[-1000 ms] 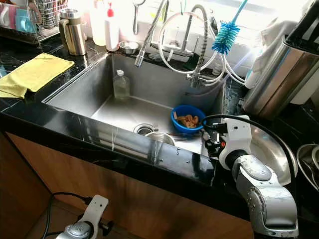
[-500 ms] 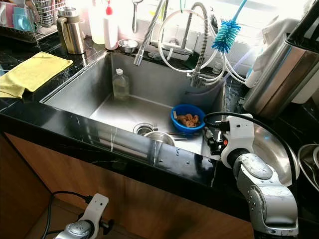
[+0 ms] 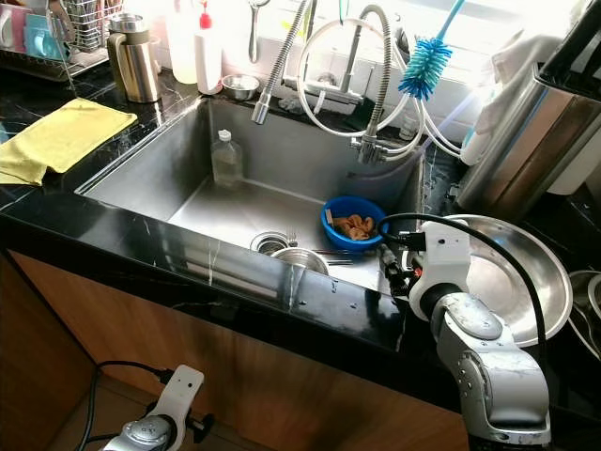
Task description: Kitchen organization
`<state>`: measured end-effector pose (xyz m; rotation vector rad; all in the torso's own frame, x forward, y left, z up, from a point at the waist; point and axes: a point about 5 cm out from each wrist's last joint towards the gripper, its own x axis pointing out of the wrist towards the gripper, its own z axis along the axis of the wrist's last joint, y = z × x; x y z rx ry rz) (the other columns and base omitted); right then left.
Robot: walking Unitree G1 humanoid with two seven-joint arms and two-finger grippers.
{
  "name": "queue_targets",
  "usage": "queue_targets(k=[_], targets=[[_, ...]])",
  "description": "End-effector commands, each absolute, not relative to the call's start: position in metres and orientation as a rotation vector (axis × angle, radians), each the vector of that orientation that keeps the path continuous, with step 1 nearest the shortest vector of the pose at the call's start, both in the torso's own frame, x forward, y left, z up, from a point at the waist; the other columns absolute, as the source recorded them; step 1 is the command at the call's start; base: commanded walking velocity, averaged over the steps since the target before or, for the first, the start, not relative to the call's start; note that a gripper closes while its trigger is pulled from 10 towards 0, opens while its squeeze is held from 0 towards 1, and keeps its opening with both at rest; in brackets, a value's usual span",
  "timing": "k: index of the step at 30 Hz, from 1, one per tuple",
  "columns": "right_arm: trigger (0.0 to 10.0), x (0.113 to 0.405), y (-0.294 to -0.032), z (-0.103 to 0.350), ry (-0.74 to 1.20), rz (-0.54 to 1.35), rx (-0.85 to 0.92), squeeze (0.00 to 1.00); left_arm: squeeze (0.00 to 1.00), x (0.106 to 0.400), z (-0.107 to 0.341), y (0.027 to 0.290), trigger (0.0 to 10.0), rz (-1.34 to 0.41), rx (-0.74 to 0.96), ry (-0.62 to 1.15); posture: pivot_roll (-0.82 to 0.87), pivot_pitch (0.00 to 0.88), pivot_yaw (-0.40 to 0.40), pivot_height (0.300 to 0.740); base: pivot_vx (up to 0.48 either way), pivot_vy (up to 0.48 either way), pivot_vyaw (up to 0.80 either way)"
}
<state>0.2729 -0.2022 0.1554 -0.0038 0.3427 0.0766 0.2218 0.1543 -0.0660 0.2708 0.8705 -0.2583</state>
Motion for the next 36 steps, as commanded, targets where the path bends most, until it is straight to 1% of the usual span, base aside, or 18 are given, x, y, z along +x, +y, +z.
queue_targets(k=[1, 20, 21, 32, 33, 35, 36], targets=[[10.0, 0.274, -0.202, 0.154, 0.359, 0.072, -0.007, 0.0, 0.0, 0.223, -0.066, 0.151, 10.0, -0.26, 0.258, 0.873, 0.11, 0.056, -0.144, 0.74, 0.0, 0.0, 0.0], [10.0, 0.276, -0.198, 0.168, 0.32, 0.084, -0.032, 0.0, 0.0, 0.22, -0.067, 0.156, 10.0, -0.24, 0.252, 0.885, 0.11, 0.061, -0.147, 0.74, 0.0, 0.0, 0.0], [10.0, 0.276, -0.197, 0.169, 0.314, 0.082, -0.027, 1.0, 0.0, 0.22, -0.067, 0.156, 10.0, -0.239, 0.252, 0.885, 0.11, 0.062, -0.147, 0.74, 0.0, 0.0, 0.0], [10.0, 0.275, -0.187, 0.178, 0.294, 0.02, -0.025, 1.0, 0.0, 0.221, -0.067, 0.153, 10.0, -0.245, 0.248, 0.883, 0.1, 0.065, -0.149, 0.74, 0.0, 0.0, 0.0], [10.0, 0.274, -0.186, 0.178, 0.297, 0.019, -0.03, 0.91, 0.0, 0.221, -0.067, 0.152, 10.0, -0.245, 0.247, 0.882, 0.1, 0.065, -0.15, 0.74, 0.0, 0.0, 0.0], [10.0, 0.274, -0.185, 0.178, 0.3, 0.021, -0.033, 0.91, 0.0, 0.221, -0.067, 0.152, 10.0, -0.246, 0.246, 0.881, 0.1, 0.066, -0.15, 0.74, 0.0, 0.0, 0.0], [10.0, 0.273, -0.183, 0.178, 0.303, 0.023, -0.034, 0.0, 0.0, 0.221, -0.067, 0.152, 10.0, -0.247, 0.245, 0.881, 0.09, 0.066, -0.151, 0.74, 0.0, 0.0, 0.0]])
